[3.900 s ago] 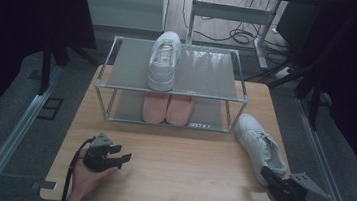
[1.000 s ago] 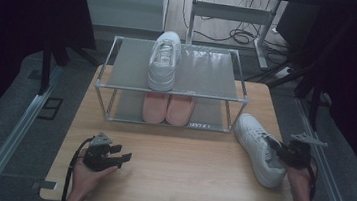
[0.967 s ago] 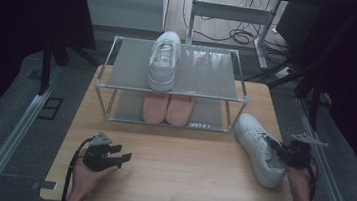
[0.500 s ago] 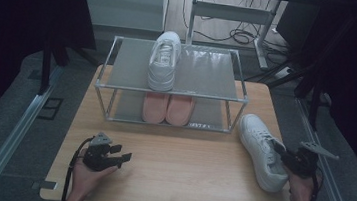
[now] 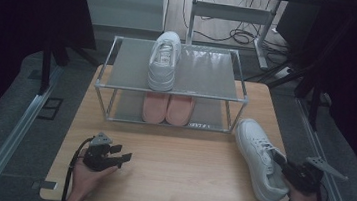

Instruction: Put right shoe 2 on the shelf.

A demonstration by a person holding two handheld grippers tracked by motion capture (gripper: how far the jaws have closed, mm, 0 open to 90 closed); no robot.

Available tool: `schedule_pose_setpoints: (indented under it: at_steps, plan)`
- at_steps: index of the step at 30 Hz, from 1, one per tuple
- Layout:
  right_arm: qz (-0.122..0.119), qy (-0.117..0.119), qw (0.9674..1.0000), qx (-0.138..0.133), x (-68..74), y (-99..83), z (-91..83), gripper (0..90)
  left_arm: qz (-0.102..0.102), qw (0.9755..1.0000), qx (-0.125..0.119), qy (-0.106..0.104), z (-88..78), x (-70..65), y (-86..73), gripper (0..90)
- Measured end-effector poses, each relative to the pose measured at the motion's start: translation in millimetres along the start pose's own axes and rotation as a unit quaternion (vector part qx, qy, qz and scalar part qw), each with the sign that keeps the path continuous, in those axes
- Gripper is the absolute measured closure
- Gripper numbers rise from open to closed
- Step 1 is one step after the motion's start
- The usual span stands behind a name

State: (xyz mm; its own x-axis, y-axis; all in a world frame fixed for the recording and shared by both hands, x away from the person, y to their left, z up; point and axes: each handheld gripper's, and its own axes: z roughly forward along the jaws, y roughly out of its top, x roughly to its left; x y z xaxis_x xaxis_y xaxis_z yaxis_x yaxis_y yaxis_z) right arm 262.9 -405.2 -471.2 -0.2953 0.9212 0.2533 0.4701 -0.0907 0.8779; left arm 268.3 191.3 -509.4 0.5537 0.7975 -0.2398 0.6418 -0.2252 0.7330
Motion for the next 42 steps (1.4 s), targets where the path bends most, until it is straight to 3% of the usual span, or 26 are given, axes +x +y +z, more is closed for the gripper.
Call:
schedule_pose_setpoints:
  at_steps: [13, 24, 42]
  plan:
    - [0.002, 0.041, 0.9989, -0.020, 23.3, -2.3, -12.1, 81.5, 0.000, 1.0000, 0.001, 0.000, 1.0, -0.7, 0.0, 44.2]
    - [-0.002, 0.078, 0.9967, -0.022, 47.9, 1.4, 4.0, 81.4, 0.000, 1.0000, 0.000, 0.001, -0.7, 0.2, 0.0, 44.2]
    - [-0.001, 0.117, 0.9928, -0.021, 87.8, 4.2, 30.5, 81.4, -0.001, 1.0000, -0.001, 0.001, -1.0, 0.6, 0.0, 44.2]
